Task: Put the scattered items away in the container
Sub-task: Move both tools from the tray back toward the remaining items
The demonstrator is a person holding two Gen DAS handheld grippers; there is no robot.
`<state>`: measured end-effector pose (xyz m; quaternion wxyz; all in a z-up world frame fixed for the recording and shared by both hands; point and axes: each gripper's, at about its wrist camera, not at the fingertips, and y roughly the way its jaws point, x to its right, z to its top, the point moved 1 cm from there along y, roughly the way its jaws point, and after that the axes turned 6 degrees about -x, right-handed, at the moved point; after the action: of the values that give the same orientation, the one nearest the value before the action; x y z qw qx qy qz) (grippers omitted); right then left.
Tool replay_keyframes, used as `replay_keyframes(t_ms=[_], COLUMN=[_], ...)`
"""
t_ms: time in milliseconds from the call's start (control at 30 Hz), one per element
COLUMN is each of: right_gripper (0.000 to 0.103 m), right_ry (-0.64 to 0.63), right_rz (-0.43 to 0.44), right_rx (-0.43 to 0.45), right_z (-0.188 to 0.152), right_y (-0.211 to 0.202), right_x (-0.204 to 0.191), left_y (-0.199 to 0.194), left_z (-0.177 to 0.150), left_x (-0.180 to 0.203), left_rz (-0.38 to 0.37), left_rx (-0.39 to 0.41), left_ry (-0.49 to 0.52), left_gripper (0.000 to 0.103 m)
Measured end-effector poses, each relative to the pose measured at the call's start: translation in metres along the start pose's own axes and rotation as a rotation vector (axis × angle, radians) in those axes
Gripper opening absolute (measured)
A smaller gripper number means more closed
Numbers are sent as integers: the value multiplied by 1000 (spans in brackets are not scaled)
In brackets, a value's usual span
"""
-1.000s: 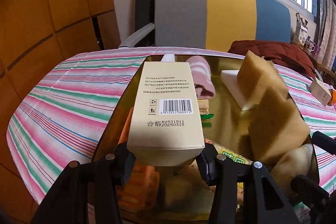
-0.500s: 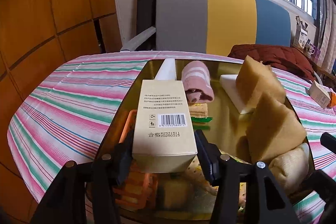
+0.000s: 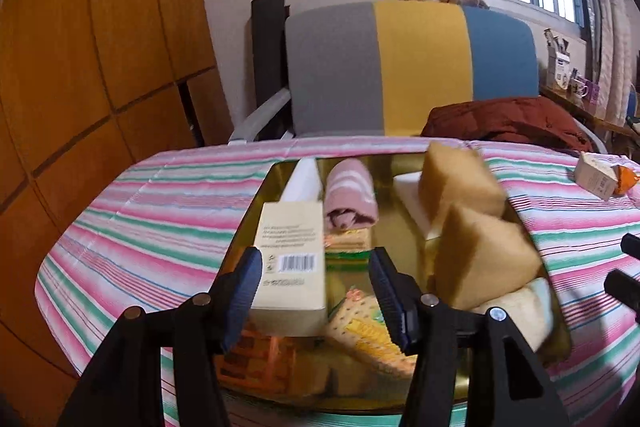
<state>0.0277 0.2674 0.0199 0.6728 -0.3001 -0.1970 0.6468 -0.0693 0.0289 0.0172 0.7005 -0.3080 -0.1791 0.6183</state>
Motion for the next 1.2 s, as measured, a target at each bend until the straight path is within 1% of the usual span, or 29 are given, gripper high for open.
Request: replay_keyframes(t_ms=[200,367,433,533,600,667,733,833,900,1000,1100,1200], right_gripper=[91,91,91,91,91,92,92,93,93,94,94,94], right_ry=[80,186,235,318,382,471,575,683,727,745,767,776], right_rz=[-105,-180,-210,-257,-295,-316,-338,-381,-396,-418,-428,-420], right_rx=[-9,-33,-39,-48,-48,-36,-20,-8,-25,-68,-113,-161], right_z=[0,-3,-5,-10,-12,-15,-20,-24,-24,-21,-20,-17], right_y=[-24,-45,-54,-71,-85,-102,-118,-135,-140,-137,-130,-120], right_x=[75,146,173,218,252,289,328,373,396,418,437,451], left_y=[-11,-17,-19,-24,-29,-30,-29,-23,-15,-3,4,13], left_z=[10,13,14,16,16,16,12,5,0,-10,-22,-27], left_x=[28,63,80,112,137,162,190,227,251,276,289,301], left_rz=[-39,-99,-133,-204,-278,-366,-428,-485,-523,-560,-564,-550], left_rx=[24,26,26,25,22,0,-26,-71,-120,-188,-224,-244], left_ry=[48,110,140,189,226,261,303,364,397,423,447,471], left_gripper=[57,57,57,57,57,57,60,62,62,62,62,62])
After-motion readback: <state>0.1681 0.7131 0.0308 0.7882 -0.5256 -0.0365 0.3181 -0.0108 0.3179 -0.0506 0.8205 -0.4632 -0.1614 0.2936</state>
